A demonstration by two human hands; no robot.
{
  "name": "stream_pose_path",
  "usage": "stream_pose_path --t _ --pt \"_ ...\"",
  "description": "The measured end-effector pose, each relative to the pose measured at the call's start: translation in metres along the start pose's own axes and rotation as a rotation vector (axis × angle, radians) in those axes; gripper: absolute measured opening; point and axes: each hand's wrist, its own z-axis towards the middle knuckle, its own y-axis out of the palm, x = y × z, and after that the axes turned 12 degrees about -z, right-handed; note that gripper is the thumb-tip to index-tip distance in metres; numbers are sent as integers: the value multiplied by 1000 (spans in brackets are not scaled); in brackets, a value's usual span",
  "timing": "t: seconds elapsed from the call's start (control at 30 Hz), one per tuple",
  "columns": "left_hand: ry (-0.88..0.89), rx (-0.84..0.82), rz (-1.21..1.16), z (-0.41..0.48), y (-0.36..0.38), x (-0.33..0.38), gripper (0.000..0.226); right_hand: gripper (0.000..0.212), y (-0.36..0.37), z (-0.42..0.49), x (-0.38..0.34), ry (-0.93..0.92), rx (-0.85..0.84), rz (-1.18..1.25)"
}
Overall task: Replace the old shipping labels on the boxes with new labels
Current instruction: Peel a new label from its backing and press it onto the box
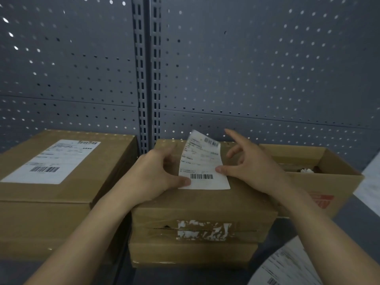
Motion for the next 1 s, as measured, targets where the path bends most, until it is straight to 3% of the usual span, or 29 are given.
stream_pose_path --t 0.07,0.13,0.2,0.27,0.43,0.63,0.8,1.0 --pt "44 14 29 -2 0 0 74 78 0 -1 2 -19 39 -4" --pt "90 55 73 -1 1 -2 59 46 -2 -3 3 -96 68 16" --pt "132 71 117 2 3 -5 50 19 -2 -6 0 -197 28 25" --pt "162 34 145 3 4 -4 42 6 0 -6 -3 -279 -64 11" --pt "214 -90 245 5 6 -7 33 4 6 -5 1 -353 -199 40" --pt "238 -108 315 5 5 -9 37 4 -5 -7 12 -324 -273 121" --pt "240 -81 340 16 5 -5 29 5 -5 -2 10 -290 -258 122" --pt "249 -183 350 32 14 2 44 20 10 13 7 -375 -198 -92"
